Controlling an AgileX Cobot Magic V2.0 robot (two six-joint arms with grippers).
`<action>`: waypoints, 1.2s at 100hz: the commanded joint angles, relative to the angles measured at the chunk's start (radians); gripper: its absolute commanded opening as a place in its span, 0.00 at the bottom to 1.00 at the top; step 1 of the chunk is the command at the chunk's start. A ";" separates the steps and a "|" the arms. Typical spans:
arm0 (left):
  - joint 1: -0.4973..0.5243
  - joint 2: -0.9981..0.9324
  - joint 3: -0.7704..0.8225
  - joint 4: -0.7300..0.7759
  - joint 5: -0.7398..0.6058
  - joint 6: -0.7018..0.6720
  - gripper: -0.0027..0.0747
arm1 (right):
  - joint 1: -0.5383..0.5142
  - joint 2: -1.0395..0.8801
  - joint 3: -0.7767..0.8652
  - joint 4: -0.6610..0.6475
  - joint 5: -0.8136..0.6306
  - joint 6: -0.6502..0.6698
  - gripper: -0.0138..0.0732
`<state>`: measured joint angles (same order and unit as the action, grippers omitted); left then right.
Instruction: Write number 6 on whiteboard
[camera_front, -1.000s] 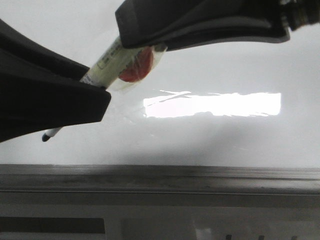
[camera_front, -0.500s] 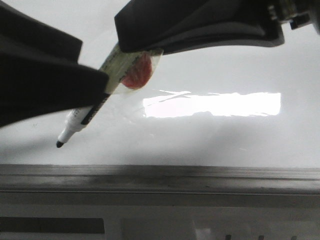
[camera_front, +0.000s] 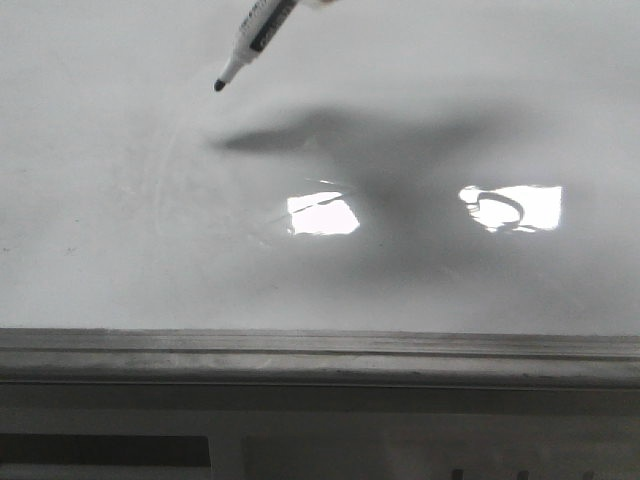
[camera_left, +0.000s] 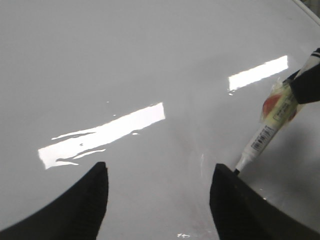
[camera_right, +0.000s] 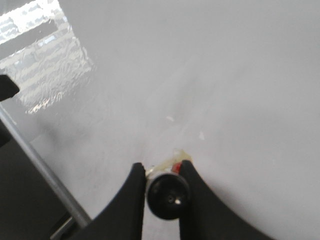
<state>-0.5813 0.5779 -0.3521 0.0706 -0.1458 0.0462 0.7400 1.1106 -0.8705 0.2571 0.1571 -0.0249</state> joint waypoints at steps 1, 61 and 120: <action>0.015 -0.001 -0.033 -0.014 -0.070 -0.013 0.57 | -0.019 0.032 -0.048 -0.011 -0.107 -0.010 0.09; 0.015 -0.001 -0.033 -0.016 -0.070 -0.026 0.50 | 0.028 0.040 0.012 -0.043 0.071 -0.010 0.09; -0.056 0.022 -0.033 0.116 -0.031 -0.026 0.50 | 0.112 0.085 -0.092 -0.049 0.073 -0.010 0.09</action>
<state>-0.5835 0.5780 -0.3537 0.1371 -0.1349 0.0304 0.8361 1.2551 -0.9344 0.2268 0.2835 -0.0160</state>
